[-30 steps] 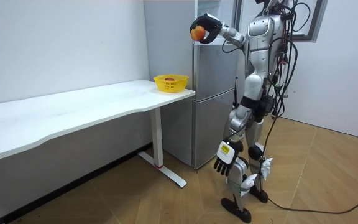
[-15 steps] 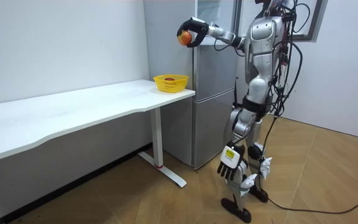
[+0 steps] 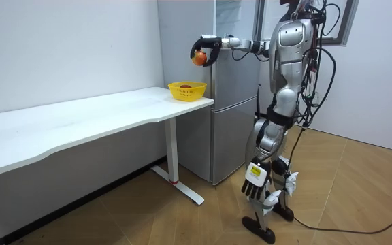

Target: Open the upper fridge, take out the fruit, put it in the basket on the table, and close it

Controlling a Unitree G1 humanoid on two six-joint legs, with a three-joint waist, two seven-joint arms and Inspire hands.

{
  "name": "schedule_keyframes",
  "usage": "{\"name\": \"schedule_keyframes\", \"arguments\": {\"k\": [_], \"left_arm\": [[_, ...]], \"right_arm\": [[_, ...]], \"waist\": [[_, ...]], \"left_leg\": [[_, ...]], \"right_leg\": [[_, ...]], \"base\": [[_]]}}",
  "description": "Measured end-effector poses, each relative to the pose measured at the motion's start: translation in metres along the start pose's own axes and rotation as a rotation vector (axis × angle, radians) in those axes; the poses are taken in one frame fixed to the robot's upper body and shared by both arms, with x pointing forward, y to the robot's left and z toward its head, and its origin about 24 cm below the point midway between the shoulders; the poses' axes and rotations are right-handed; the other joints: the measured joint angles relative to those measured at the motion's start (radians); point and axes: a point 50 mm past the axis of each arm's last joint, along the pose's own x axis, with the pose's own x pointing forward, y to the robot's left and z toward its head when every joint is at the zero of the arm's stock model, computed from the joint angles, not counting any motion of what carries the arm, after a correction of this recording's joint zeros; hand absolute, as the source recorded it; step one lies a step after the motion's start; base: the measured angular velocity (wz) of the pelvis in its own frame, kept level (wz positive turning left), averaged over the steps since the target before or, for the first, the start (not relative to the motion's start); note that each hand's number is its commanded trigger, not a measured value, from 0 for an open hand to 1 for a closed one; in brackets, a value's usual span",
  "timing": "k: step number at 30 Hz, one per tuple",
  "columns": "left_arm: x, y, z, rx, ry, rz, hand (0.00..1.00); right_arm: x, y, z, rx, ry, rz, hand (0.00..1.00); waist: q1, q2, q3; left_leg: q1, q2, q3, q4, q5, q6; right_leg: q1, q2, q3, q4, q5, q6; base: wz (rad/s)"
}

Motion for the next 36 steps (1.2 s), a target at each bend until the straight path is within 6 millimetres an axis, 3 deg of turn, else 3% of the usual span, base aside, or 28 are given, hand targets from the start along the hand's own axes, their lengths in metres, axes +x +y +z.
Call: {"name": "schedule_keyframes", "arguments": {"k": [18,19,20,21,36], "left_arm": [[0.001,0.003,0.007,0.010,0.008,-0.036,0.00],[0.001,0.003,0.007,0.017,0.009,-0.038,0.00],[0.001,0.003,0.007,0.017,0.010,-0.038,0.00],[0.001,0.003,0.007,0.016,0.011,-0.039,0.00],[0.001,0.005,0.010,0.016,0.007,-0.036,0.00]], "right_arm": [[0.001,0.021,-0.017,-0.070,0.114,0.135,1.00],[0.001,0.024,-0.017,-0.076,0.121,0.144,0.83],[0.001,0.025,-0.017,-0.078,0.120,0.149,0.14],[0.002,0.027,-0.016,-0.082,0.116,0.160,0.00],[0.001,0.030,-0.023,-0.080,0.143,0.177,0.00]], "waist": [[0.045,0.001,0.0022],[0.048,0.000,0.0018],[0.048,0.000,0.0016],[0.047,0.000,0.0017],[0.048,-0.001,0.0036]], "left_leg": [[-0.021,0.000,0.000,0.014,-0.001,-0.002],[-0.021,0.000,0.000,0.013,-0.001,-0.002],[-0.021,0.000,0.000,0.012,-0.001,-0.002],[-0.021,0.000,0.000,0.012,-0.001,-0.002],[-0.027,0.000,-0.003,0.014,-0.001,-0.002]], "right_leg": [[-0.016,0.001,-0.003,0.000,0.000,0.000],[-0.017,0.002,0.000,0.000,0.000,0.000],[-0.017,0.002,0.001,0.000,0.000,0.000],[-0.017,0.001,-0.001,0.000,0.000,0.000],[-0.020,0.001,-0.007,0.000,0.000,0.000]], "base": [[0.00],[0.00],[0.00],[0.00],[0.00]]}}
